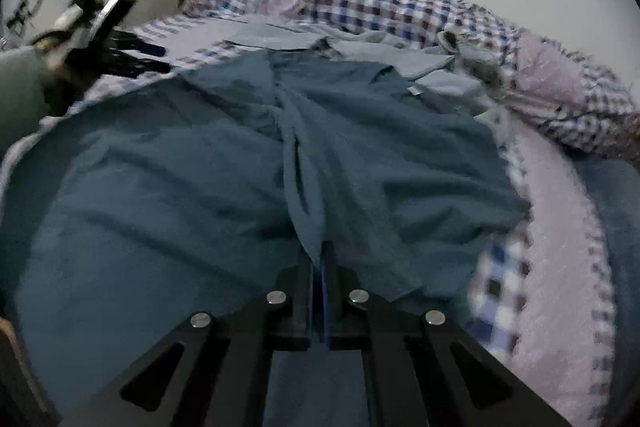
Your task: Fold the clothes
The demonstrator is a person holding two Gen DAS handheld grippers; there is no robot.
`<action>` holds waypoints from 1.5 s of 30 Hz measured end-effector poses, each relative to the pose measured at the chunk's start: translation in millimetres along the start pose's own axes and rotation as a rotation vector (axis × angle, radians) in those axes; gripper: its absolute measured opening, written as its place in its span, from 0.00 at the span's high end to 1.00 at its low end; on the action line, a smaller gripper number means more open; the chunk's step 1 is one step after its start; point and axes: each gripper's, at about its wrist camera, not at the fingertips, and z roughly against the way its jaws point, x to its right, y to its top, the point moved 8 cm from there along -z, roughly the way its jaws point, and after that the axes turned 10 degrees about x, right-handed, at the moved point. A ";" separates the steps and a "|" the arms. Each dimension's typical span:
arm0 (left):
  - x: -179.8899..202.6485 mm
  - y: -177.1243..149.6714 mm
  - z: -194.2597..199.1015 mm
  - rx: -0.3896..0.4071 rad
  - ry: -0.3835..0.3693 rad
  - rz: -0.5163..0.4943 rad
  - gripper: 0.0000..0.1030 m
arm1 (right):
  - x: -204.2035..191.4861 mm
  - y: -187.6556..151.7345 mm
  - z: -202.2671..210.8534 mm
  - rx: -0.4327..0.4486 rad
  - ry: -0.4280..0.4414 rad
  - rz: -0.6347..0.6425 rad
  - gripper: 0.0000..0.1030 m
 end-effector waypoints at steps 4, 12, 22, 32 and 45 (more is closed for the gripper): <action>10.1 -1.0 -4.3 -0.015 -0.038 -0.031 0.49 | -24.9 -23.5 -7.7 -0.104 0.160 0.042 0.96; 36.2 -6.6 -50.1 -0.109 -0.060 0.034 0.81 | -11.0 -16.9 5.7 -0.056 0.270 -0.081 0.85; 4.7 -18.5 -39.2 -0.030 -0.094 0.426 0.89 | 65.6 -8.6 25.9 0.092 0.253 -0.411 0.38; 13.4 -25.6 -42.3 -0.012 -0.032 0.352 0.88 | 79.6 -32.2 -31.4 -0.044 0.181 -0.457 0.98; 11.9 -26.4 -41.4 0.002 -0.037 0.366 0.88 | 168.6 -26.5 2.9 0.121 -0.241 -0.644 0.76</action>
